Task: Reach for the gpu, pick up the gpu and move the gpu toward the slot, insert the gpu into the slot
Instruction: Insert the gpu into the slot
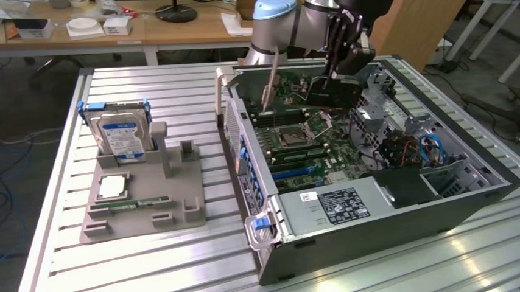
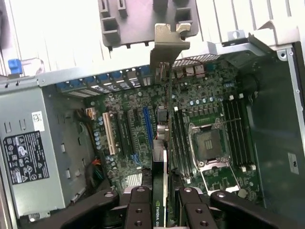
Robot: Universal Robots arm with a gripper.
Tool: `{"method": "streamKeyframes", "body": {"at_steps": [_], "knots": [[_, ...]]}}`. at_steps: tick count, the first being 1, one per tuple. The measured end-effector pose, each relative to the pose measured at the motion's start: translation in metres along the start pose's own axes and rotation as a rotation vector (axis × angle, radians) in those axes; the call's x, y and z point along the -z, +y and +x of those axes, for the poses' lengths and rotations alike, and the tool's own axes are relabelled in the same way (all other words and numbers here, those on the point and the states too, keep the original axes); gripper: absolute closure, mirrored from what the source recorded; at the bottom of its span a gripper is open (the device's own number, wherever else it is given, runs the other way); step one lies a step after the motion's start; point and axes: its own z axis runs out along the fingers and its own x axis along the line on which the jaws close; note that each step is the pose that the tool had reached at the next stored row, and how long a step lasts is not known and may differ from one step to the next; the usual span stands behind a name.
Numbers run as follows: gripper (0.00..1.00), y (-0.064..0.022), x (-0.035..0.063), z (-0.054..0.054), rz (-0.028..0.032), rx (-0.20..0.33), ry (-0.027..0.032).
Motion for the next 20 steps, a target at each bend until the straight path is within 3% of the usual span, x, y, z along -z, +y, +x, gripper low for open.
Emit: {"method": "streamKeyframes", "body": {"at_steps": [2,8,20], "knots": [[0.74,0.0001,-0.0005,0.0,0.0081,0.029,-0.0002],[0.74,0.0,-0.0019,-0.0001,0.0422,0.111,-0.0036],[0.74,-0.0082,-0.0062,-0.0017,0.0434,0.183,-0.0019]]}}
